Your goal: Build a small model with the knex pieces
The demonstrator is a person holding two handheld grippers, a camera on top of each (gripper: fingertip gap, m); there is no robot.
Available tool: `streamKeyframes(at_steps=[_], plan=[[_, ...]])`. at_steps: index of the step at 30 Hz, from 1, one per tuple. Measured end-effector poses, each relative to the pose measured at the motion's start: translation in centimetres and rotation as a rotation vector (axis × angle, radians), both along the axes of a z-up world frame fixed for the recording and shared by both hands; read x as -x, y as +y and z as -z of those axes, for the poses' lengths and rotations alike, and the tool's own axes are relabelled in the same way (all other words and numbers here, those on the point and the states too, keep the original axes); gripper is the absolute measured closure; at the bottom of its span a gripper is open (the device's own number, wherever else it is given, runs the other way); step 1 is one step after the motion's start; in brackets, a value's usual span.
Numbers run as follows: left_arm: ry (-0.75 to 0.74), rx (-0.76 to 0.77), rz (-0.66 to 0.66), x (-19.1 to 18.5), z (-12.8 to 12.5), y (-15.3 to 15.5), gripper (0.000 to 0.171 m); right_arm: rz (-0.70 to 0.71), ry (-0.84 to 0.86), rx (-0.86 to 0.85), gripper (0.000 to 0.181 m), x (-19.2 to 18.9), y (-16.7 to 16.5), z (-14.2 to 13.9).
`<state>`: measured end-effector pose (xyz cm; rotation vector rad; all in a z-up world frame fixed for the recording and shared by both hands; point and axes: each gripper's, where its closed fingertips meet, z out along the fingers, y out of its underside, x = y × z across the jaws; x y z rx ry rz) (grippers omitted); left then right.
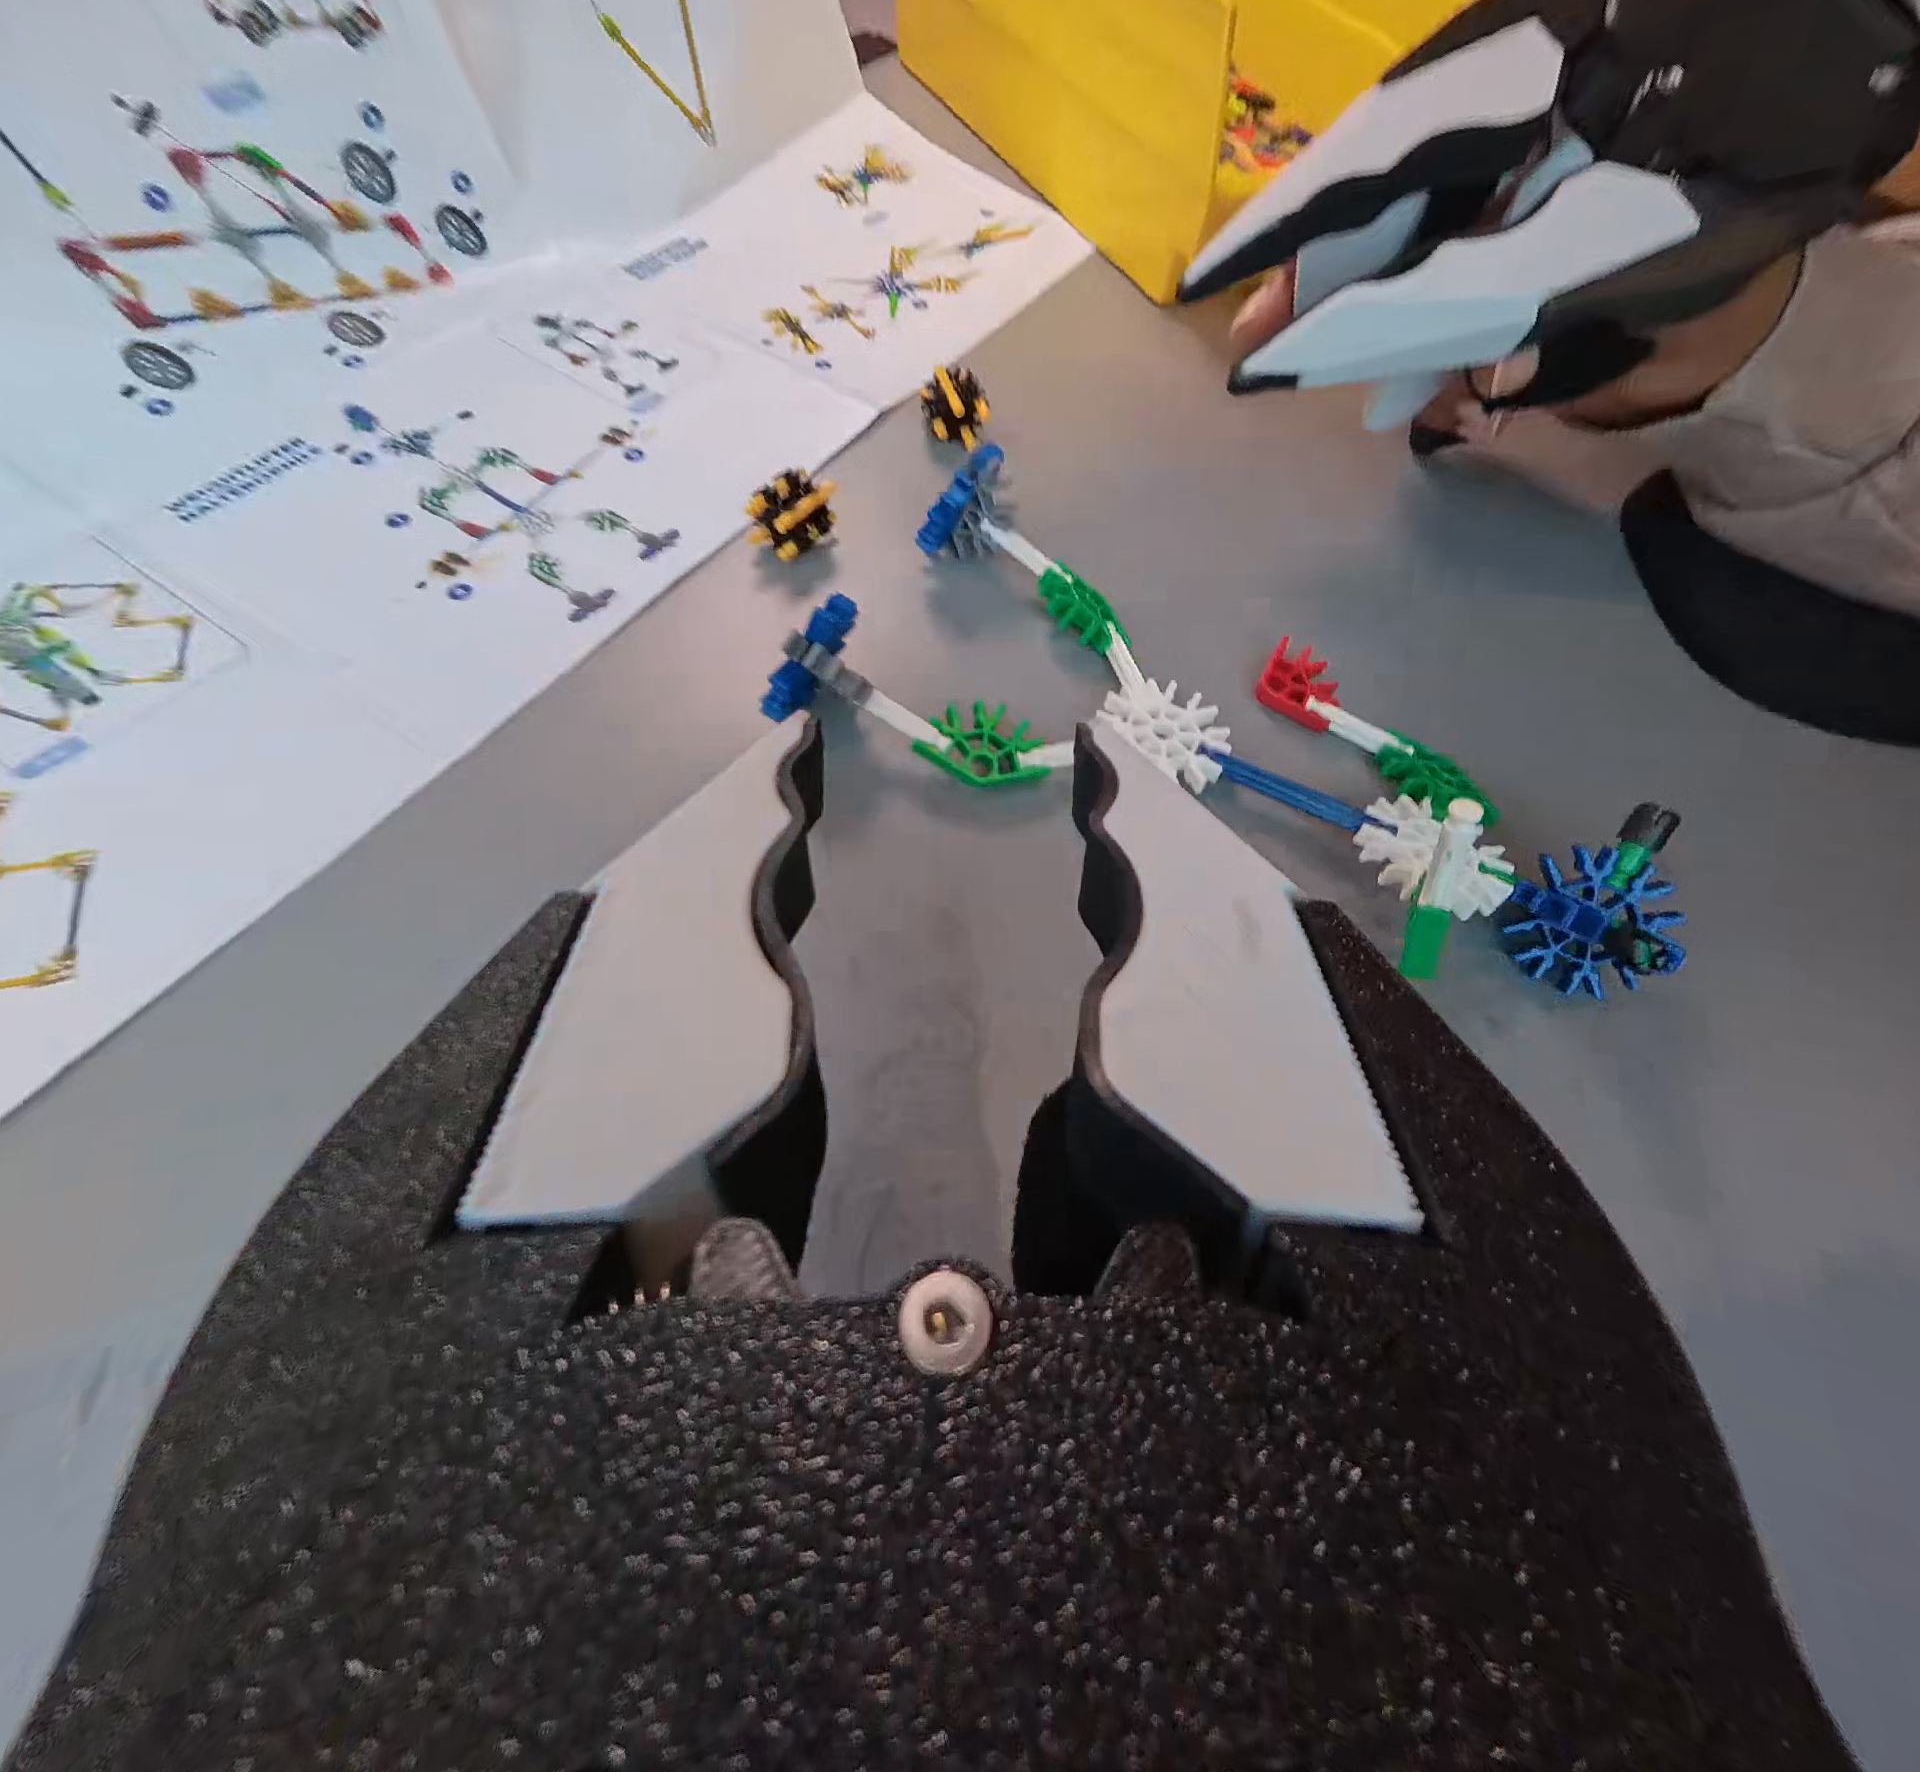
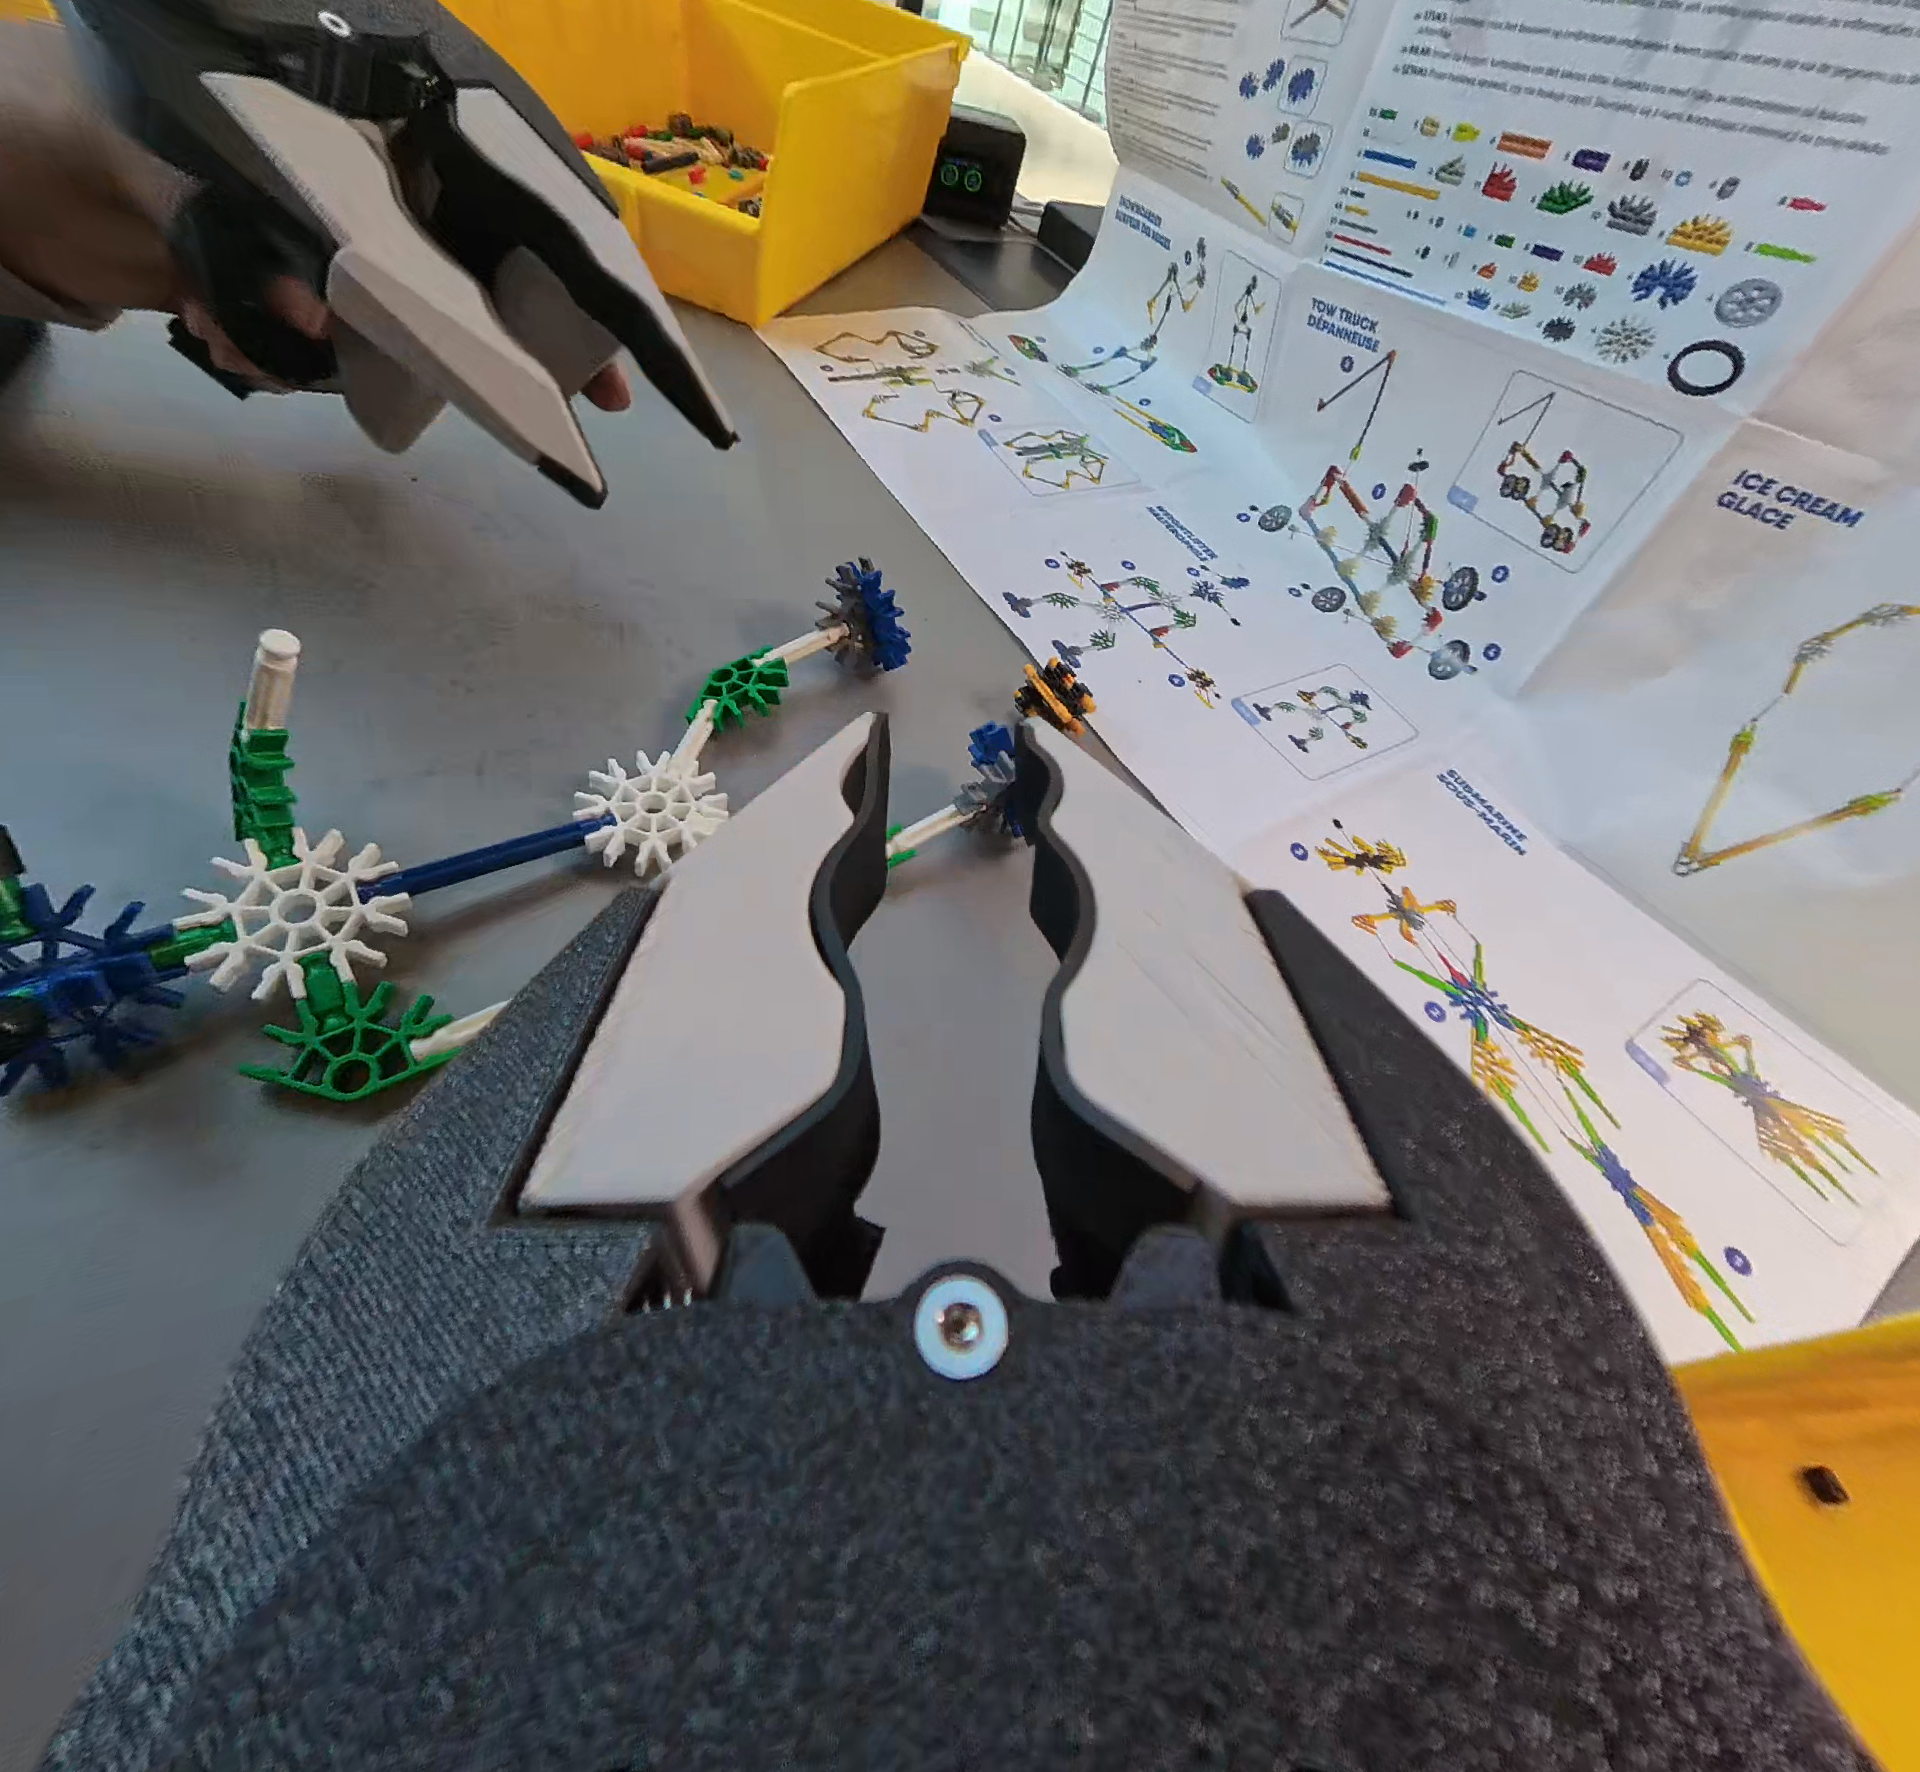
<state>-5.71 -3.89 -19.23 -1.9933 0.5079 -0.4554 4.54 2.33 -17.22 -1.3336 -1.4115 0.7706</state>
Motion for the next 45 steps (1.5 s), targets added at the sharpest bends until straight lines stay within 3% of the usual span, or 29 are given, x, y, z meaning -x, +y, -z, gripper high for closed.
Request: streamKeyframes(at_steps=[5,10,15,19,25,28,31,34,41,43,45], plan=[[0.021,0.033,0.014,-0.6,2.5,-1.5,0.127,0.036,-0.075,0.018,0.155,0.1,0.8,1.4],[0.032,-0.076,0.007,-0.5,1.1,-1.6,0.131,0.102,-0.151,-0.027,0.144,0.3,1.7,2.6],[0.047,-0.157,-0.026,-0.1,0.1,-1.3,0.137,0.259,-0.215,-0.011,0.136,-0.3,4.9,3.7],[0.016,-0.221,-0.034,-0.3,-1.3,-1.5,0.137,0.344,-0.292,0.052,0.136,-0.2,7.0,5.1],[0.077,-0.257,-0.053,0.2,-1.2,-1.4,0.137,0.37,-0.381,0.125,0.135,0.8,8.7,6.8],[0.088,-0.226,-0.049,0.2,-0.6,-1.4,0.137,0.347,-0.424,0.131,0.152,1.1,8.8,7.6],[0.1,-0.204,-0.045,0.3,-0.1,-1.3,0.137,0.314,-0.411,0.131,0.154,0.9,8.3,7.3],[0.108,-0.189,-0.038,0.3,0.3,-1.3,0.137,0.251,-0.307,0.097,0.154,1.1,7.2,5.0],[0.146,-0.149,0.026,-1.0,1.3,-1.6,0.136,0.019,-0.074,-0.101,0.153,1.7,1.1,-0.5],[0.061,-0.142,0.059,-2.2,0.6,-1.7,0.136,-0.049,-0.044,-0.148,0.154,2.4,-1.0,-1.1],[-0.166,-0.11,0.101,-3.8,-1.3,-2.1,0.136,-0.131,-0.027,-0.212,0.153,3.3,-3.5,-1.4]])
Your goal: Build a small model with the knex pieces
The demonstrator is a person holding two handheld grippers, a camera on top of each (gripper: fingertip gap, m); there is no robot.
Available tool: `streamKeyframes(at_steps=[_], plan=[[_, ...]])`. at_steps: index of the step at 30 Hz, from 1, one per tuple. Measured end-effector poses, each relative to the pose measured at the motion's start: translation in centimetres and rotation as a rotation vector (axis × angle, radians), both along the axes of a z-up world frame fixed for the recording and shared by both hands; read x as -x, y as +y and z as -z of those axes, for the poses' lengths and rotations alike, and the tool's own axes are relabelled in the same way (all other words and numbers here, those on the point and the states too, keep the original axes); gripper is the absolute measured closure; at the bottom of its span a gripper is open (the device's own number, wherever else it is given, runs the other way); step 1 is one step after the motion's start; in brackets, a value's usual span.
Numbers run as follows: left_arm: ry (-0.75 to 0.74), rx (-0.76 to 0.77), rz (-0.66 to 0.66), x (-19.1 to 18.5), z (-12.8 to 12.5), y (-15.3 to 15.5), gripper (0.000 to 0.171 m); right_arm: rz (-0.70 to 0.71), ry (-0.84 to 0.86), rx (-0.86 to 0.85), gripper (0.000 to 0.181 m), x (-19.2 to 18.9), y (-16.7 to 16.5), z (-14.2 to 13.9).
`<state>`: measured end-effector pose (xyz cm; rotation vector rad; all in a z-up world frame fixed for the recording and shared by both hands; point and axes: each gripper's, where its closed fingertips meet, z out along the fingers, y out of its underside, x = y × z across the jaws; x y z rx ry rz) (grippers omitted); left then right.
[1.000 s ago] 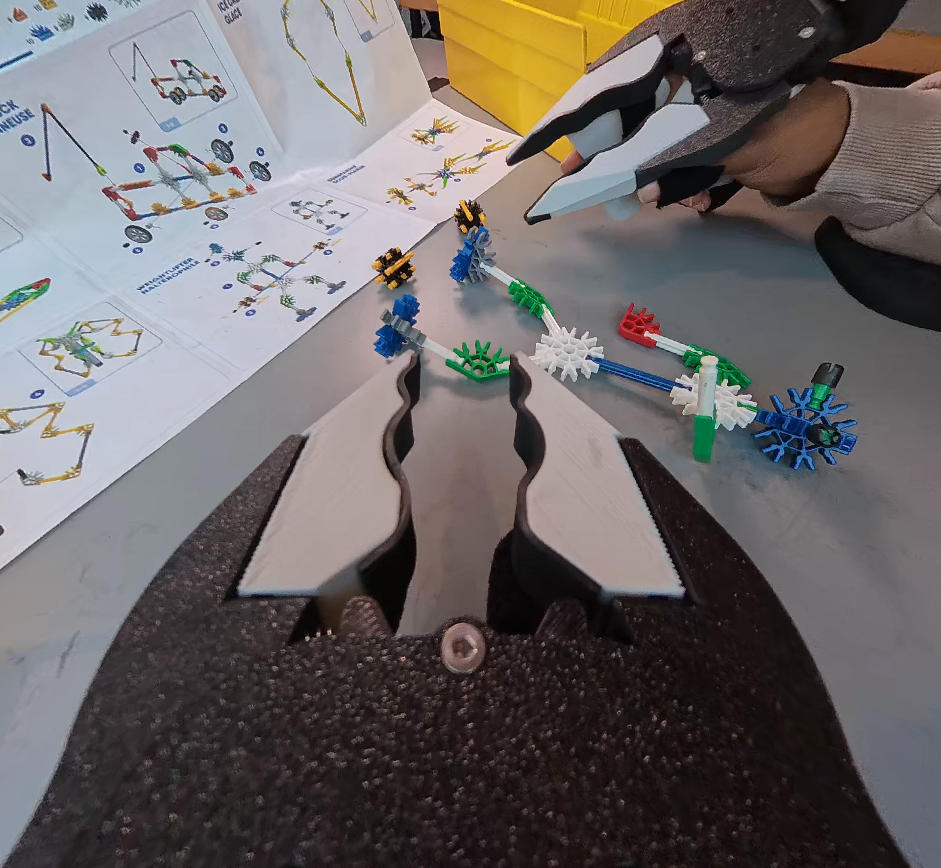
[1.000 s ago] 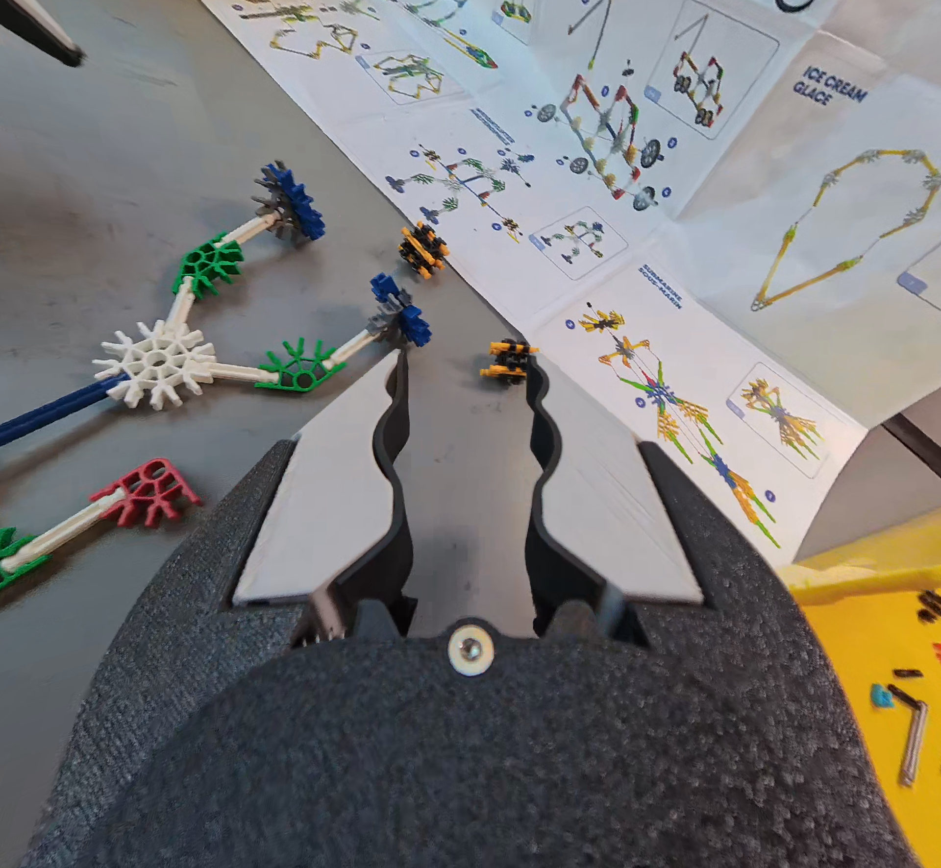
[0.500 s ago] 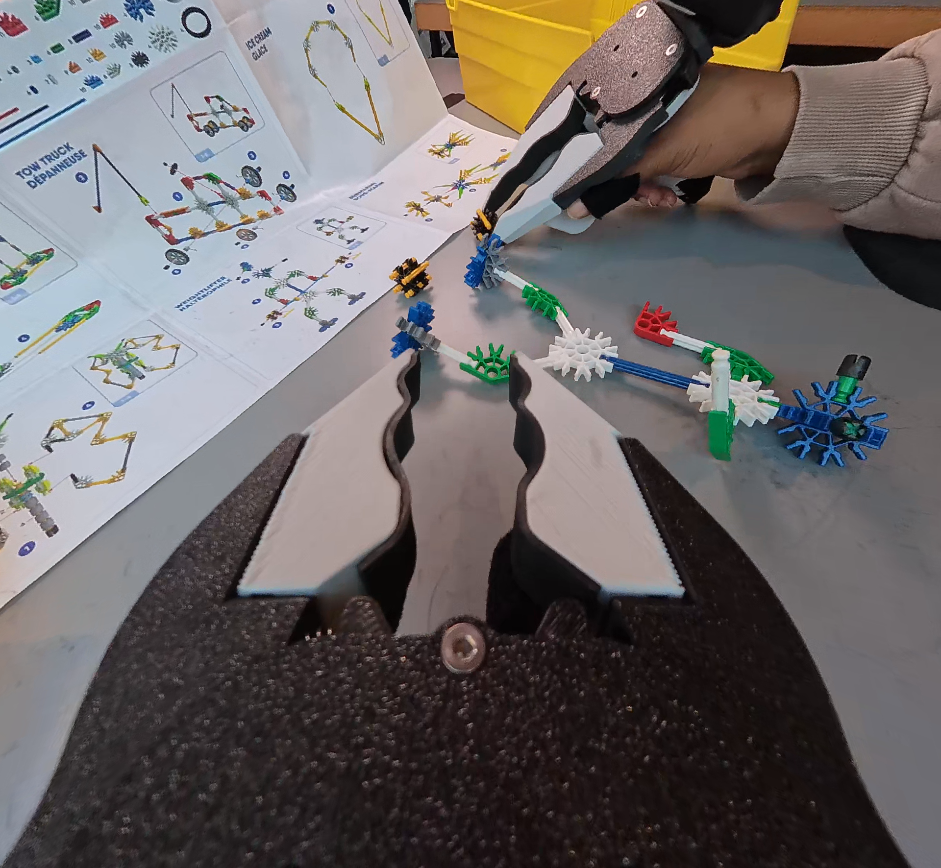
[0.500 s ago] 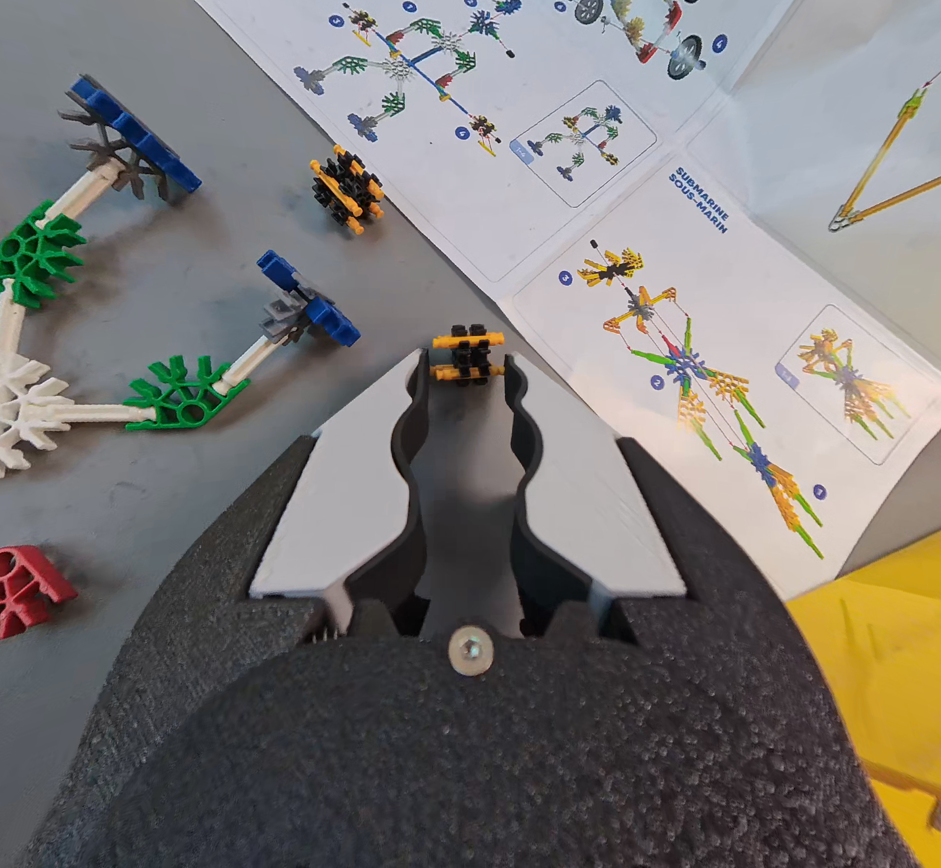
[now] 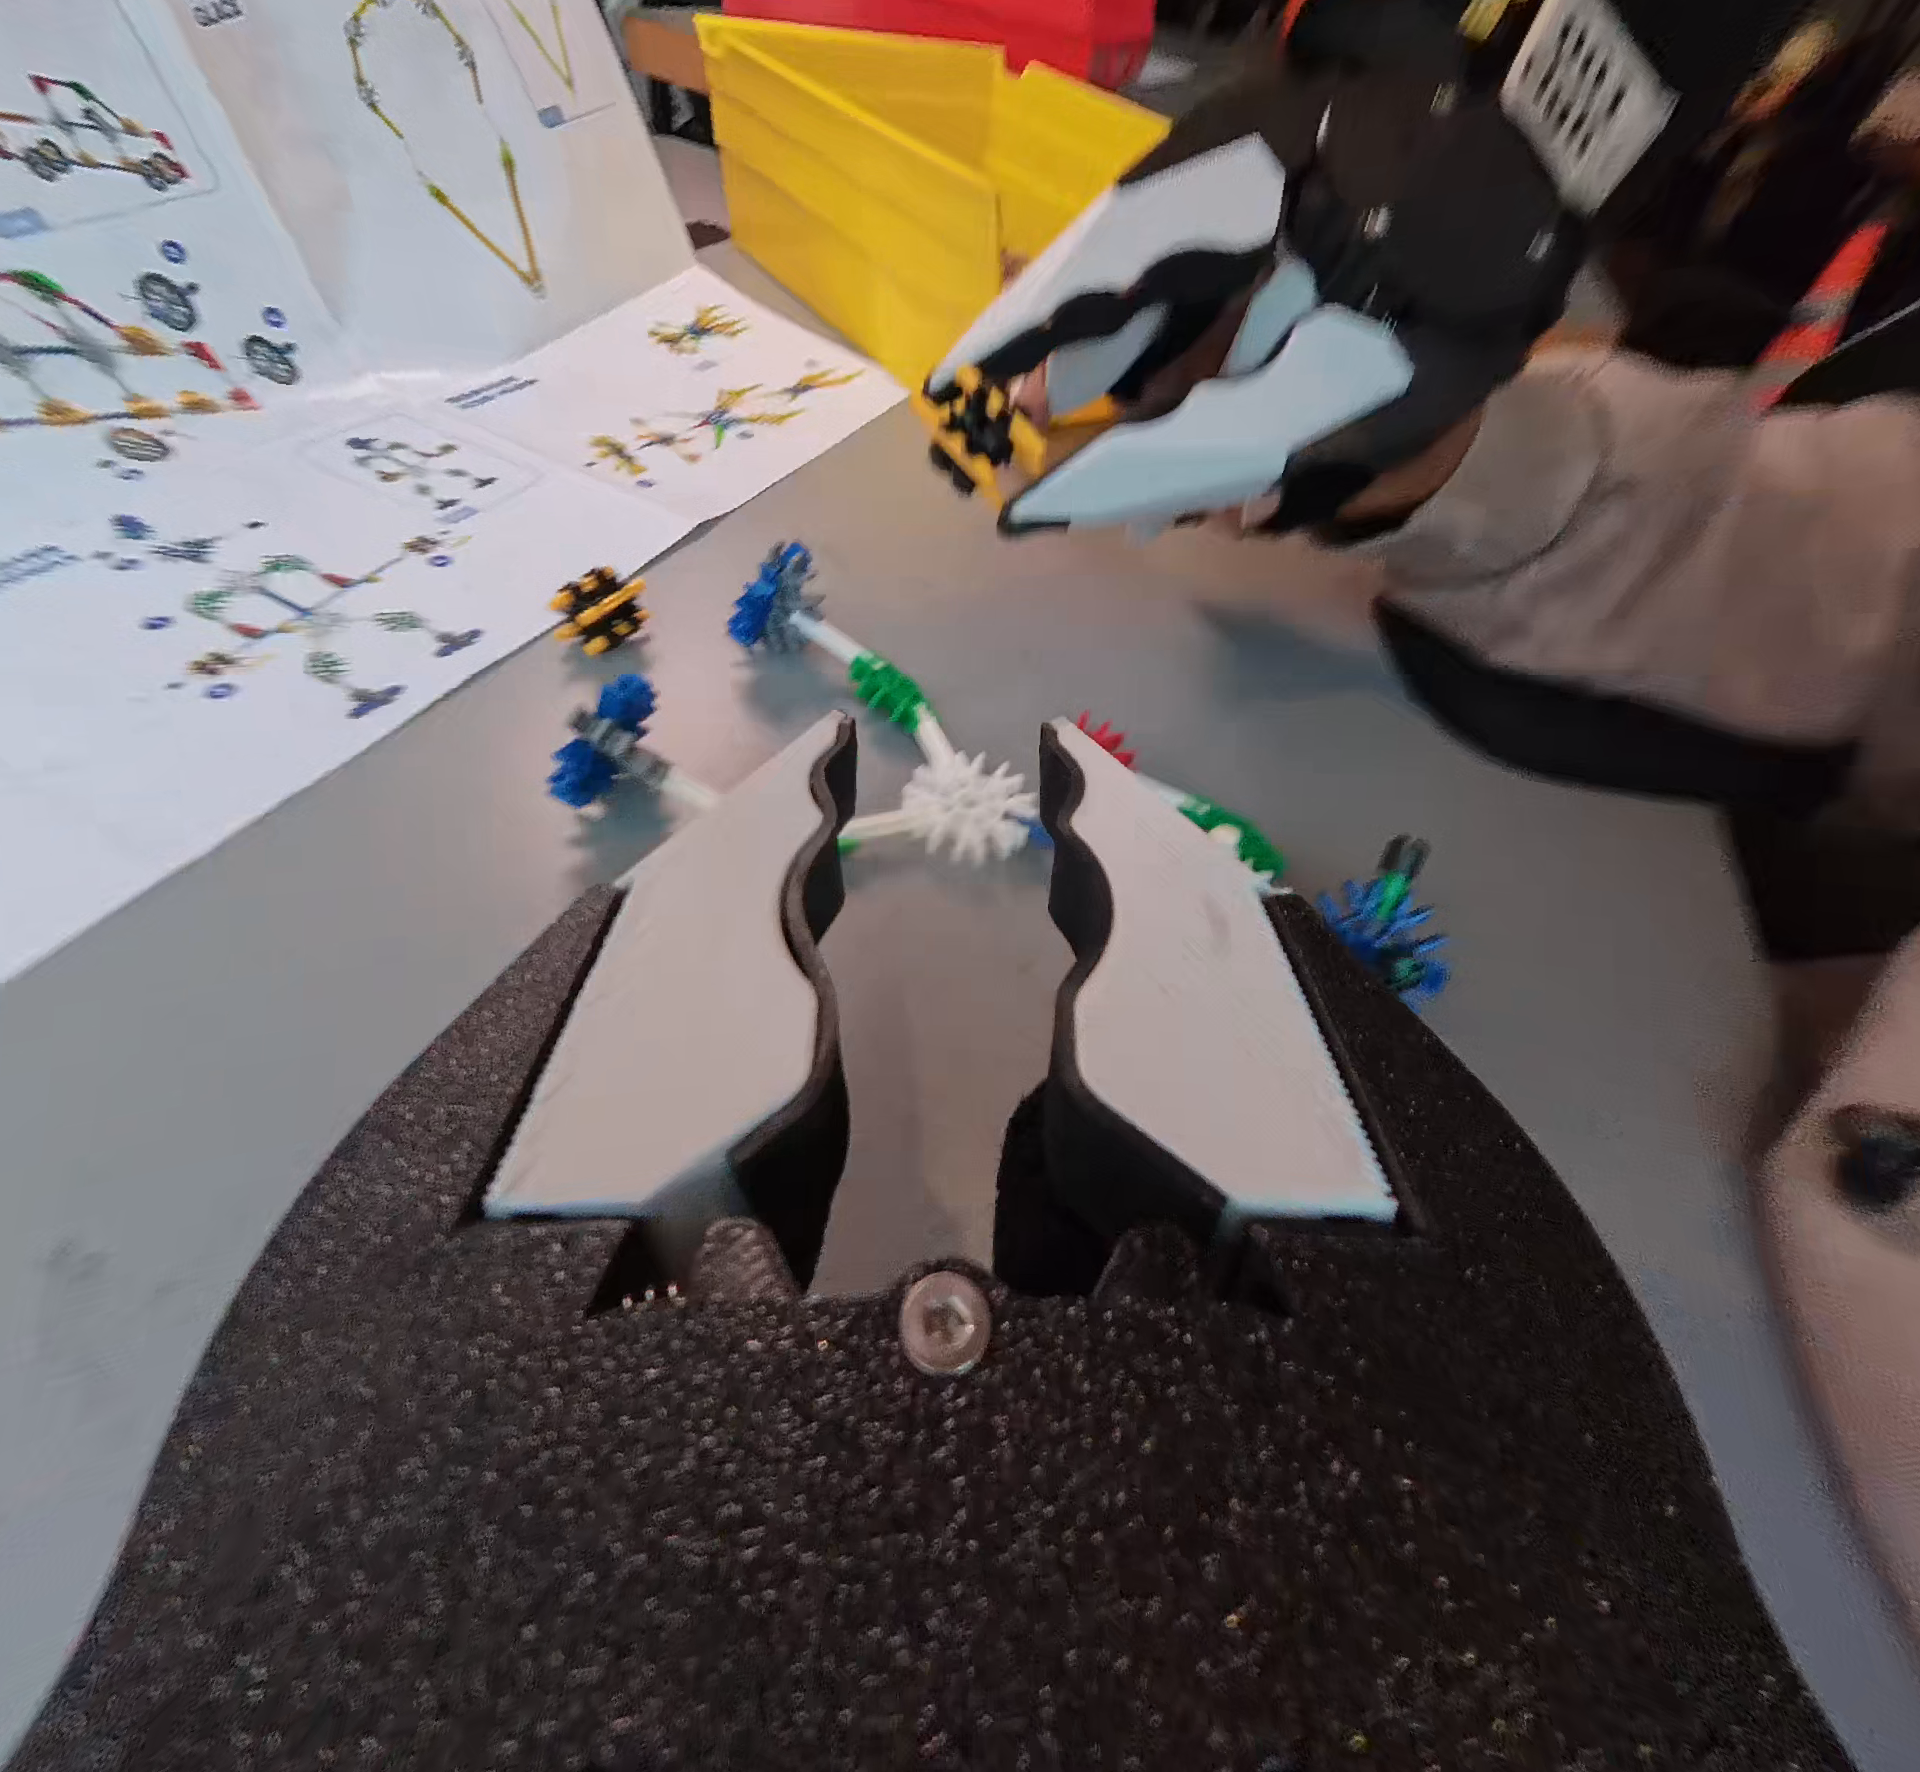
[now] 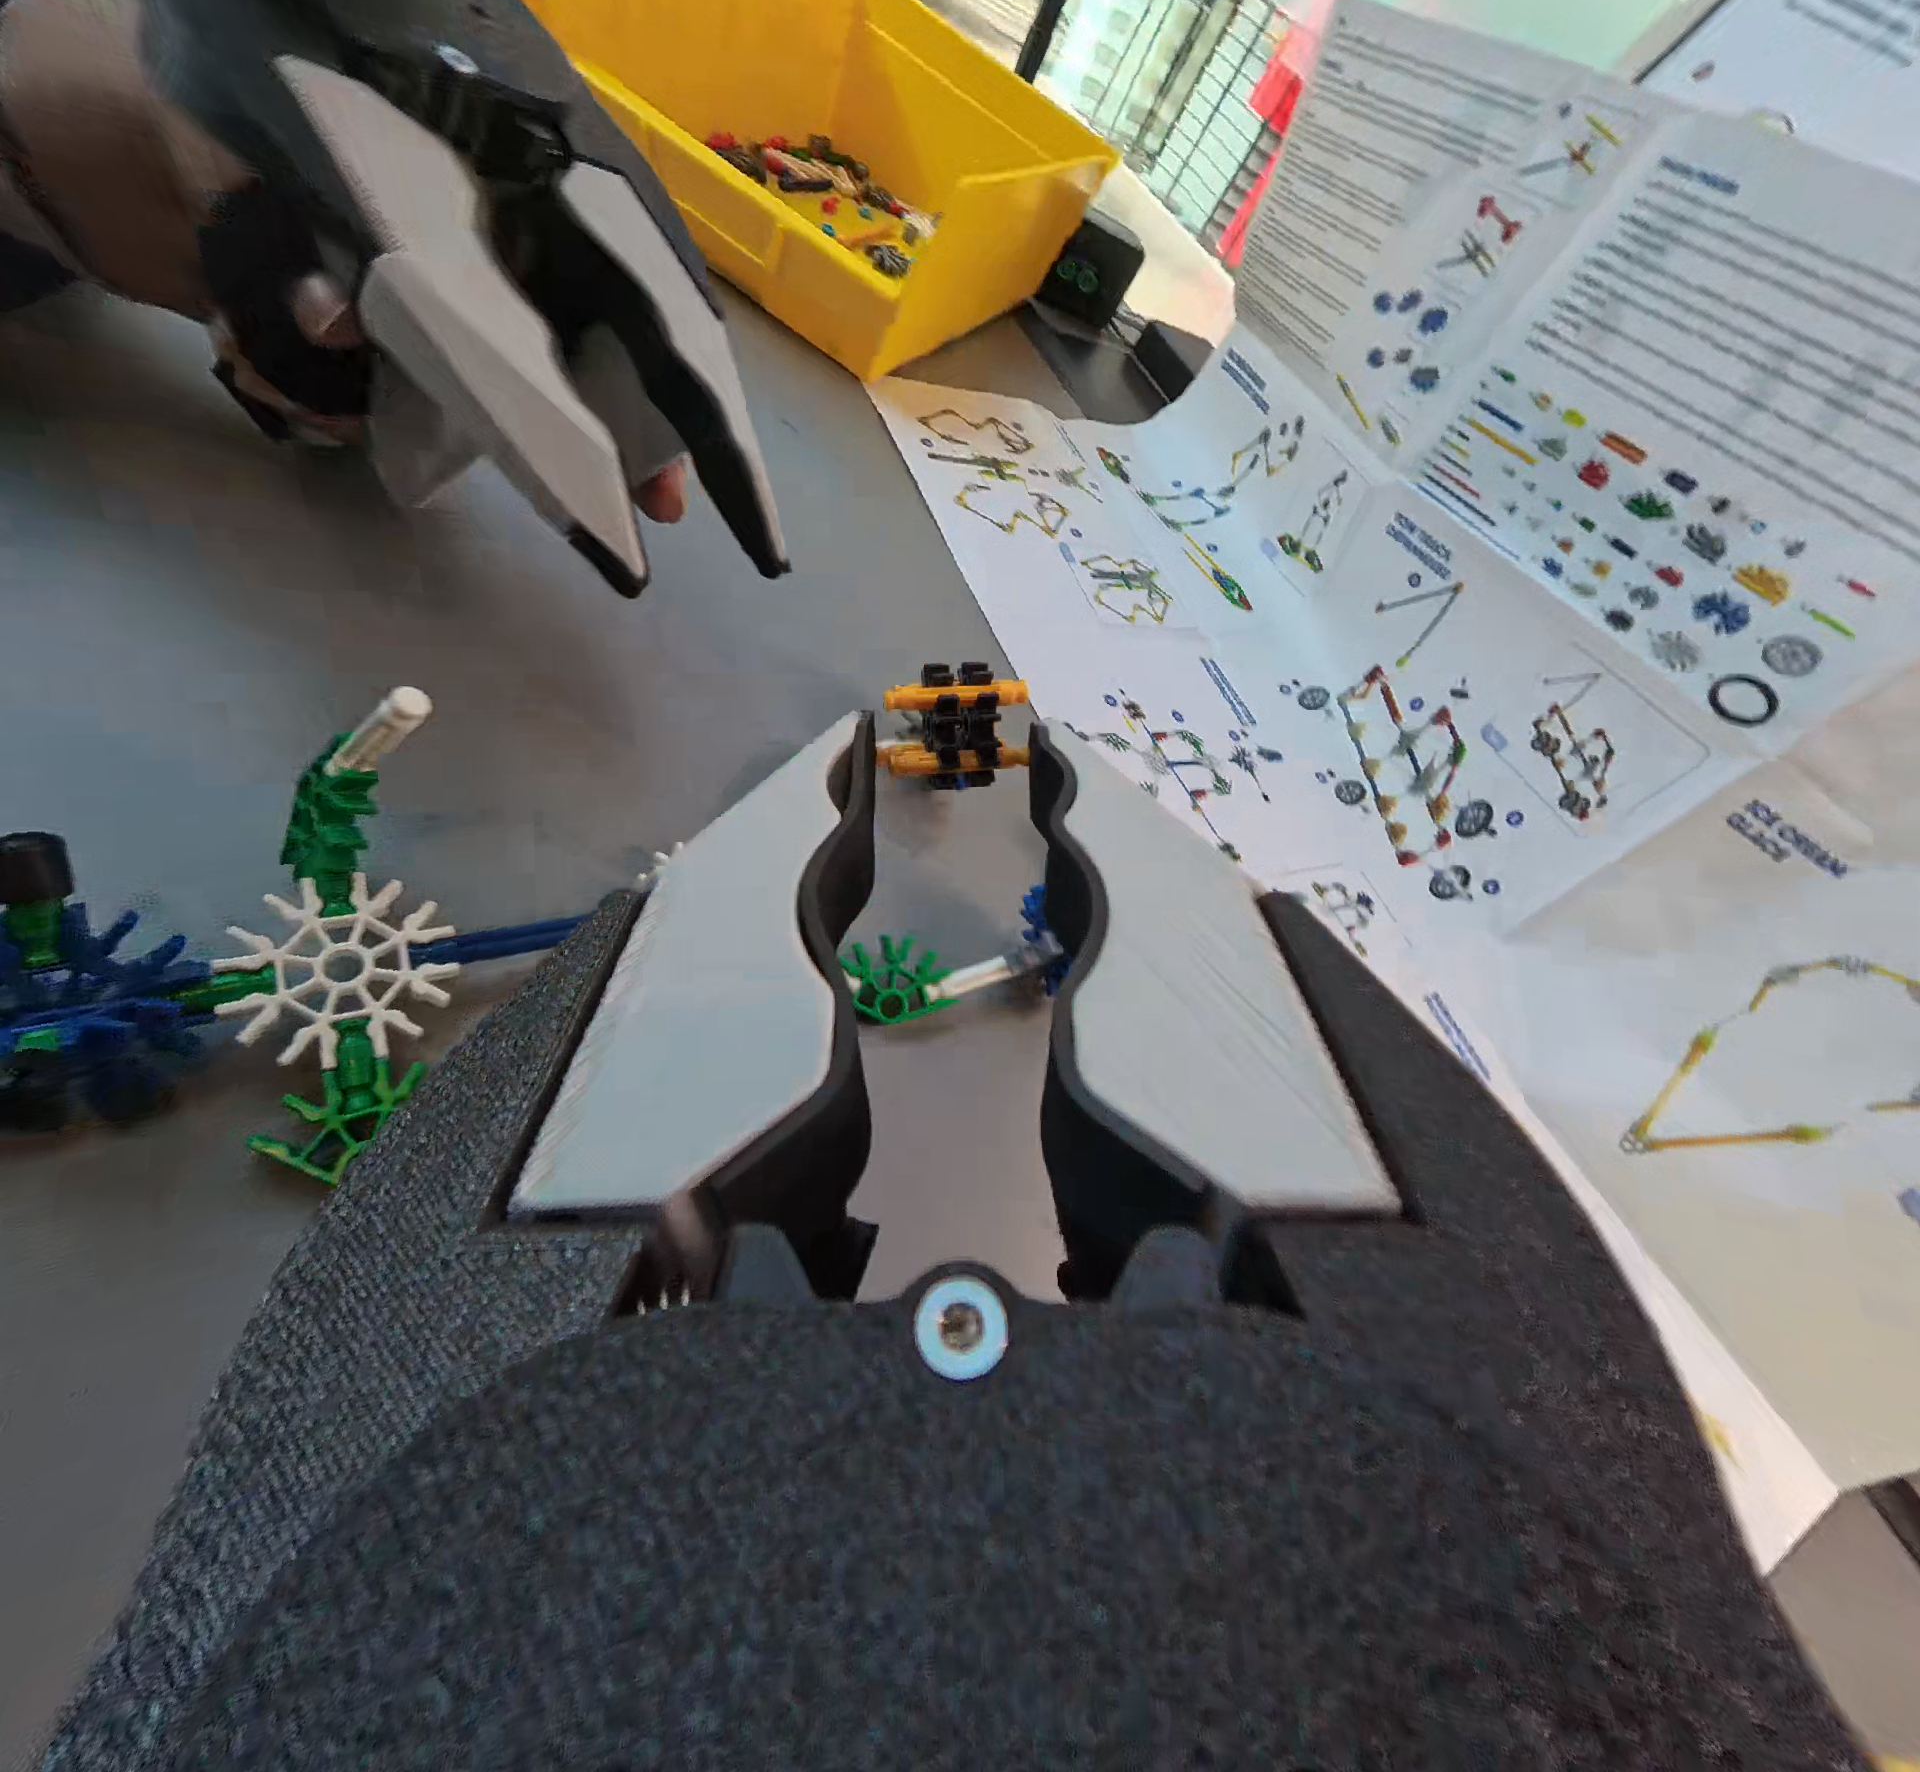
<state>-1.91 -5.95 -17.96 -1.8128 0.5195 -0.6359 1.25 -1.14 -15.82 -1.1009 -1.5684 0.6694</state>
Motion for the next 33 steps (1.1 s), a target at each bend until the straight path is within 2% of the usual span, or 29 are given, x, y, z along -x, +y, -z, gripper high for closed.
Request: streamKeyframes(at_steps=[3,5,7,9,12,16,25,33], plan=[[-0.375,0.122,0.093,-1.5,-2.6,-0.4,0.132,-0.068,-0.002,-0.127,0.154,0.9,-2.7,-0.1],[-0.525,0.195,0.142,-2.1,-3.2,-0.7,0.128,-0.09,-0.011,-0.183,0.154,1.3,-3.9,0.0],[-0.595,0.244,0.167,-2.6,-3.4,-0.7,0.127,-0.115,-0.005,-0.209,0.154,1.6,-5.0,-0.2],[-0.605,0.27,0.189,-3.2,-3.2,-0.9,0.128,-0.126,-0.004,-0.232,0.154,1.9,-5.6,-0.2],[-0.542,0.287,0.212,-3.8,-2.5,-1.3,0.146,-0.147,0.013,-0.246,0.156,1.9,-6.4,-0.6],[-0.55,0.288,0.246,-3.8,-2.7,-1.9,0.147,-0.169,0.022,-0.244,0.156,1.9,-6.9,-0.8],[-0.482,0.258,0.226,-3.7,-2.7,-1.9,0.148,-0.197,0.015,-0.214,0.157,1.6,-7.0,-0.8],[-0.538,0.29,0.278,-3.9,-3.5,-2.6,0.15,-0.245,0.018,-0.194,0.157,1.3,-7.7,-1.7]])
